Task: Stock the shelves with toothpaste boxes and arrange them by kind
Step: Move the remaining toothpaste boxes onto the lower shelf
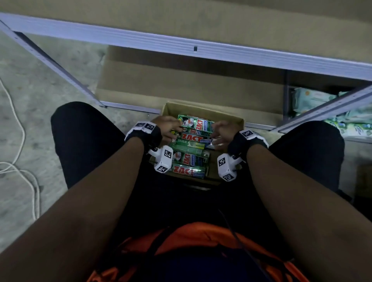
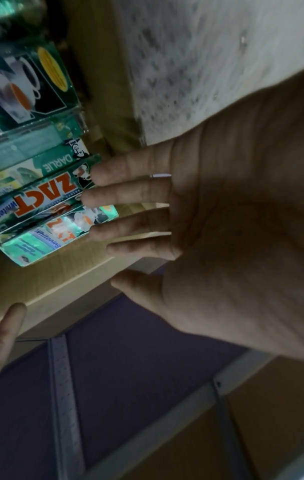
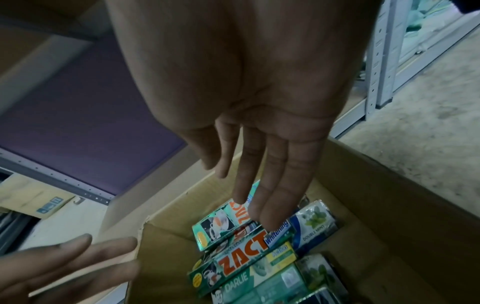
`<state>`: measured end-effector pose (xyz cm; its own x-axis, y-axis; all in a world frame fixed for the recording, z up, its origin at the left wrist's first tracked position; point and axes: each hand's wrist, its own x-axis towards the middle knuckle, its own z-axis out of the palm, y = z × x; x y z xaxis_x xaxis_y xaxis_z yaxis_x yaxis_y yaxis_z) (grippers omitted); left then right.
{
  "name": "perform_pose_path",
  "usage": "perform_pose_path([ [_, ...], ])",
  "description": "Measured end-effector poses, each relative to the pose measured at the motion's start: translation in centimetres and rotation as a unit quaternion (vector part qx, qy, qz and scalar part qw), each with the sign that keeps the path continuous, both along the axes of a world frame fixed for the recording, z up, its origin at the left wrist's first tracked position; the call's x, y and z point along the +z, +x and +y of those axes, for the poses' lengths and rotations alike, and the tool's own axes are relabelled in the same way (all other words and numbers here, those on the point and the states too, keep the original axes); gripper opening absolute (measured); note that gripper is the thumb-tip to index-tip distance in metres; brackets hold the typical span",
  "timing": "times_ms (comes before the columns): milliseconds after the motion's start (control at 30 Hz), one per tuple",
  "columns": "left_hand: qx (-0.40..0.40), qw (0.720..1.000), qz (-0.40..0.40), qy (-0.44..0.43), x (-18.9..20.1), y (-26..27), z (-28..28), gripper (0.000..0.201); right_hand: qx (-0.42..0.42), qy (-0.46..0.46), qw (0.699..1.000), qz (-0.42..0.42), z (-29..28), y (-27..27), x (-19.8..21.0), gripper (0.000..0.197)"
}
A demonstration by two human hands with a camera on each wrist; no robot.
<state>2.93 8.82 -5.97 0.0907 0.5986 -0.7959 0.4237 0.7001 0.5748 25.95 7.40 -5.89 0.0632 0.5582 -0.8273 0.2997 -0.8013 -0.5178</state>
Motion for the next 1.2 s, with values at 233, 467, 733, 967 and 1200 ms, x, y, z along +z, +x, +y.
perform_pose_path([
  [233, 0.016, 0.999, 0.019, 0.034, -0.4, 0.5, -0.9, 0.035, -0.022, 0.007, 0.999, 0.025, -1.2, -0.6, 1.1, 0.019],
  [467, 0.02, 0.997, -0.014, 0.078, 3.0, 1.1, -1.0, 0.027, -0.014, 0.063, 0.998, 0.008, -2.4, -0.6, 2.5, 0.033],
  [733, -0.03, 0.988, 0.027, 0.148, 7.2, 0.6, -2.7, 0.034, 0.009, 0.148, 0.989, -0.014, -3.7, -0.2, 5.7, 0.018],
  [967, -0.067, 0.982, 0.028, 0.177, 9.9, -0.1, -3.0, 0.033, 0.031, 0.183, 0.982, -0.011, -4.9, -0.3, 8.7, 0.024],
  [1200, -0.16, 0.964, 0.073, 0.201, 12.6, 0.5, -1.3, 0.033, 0.099, 0.203, 0.973, -0.053, -3.7, -0.1, 10.8, 0.02],
])
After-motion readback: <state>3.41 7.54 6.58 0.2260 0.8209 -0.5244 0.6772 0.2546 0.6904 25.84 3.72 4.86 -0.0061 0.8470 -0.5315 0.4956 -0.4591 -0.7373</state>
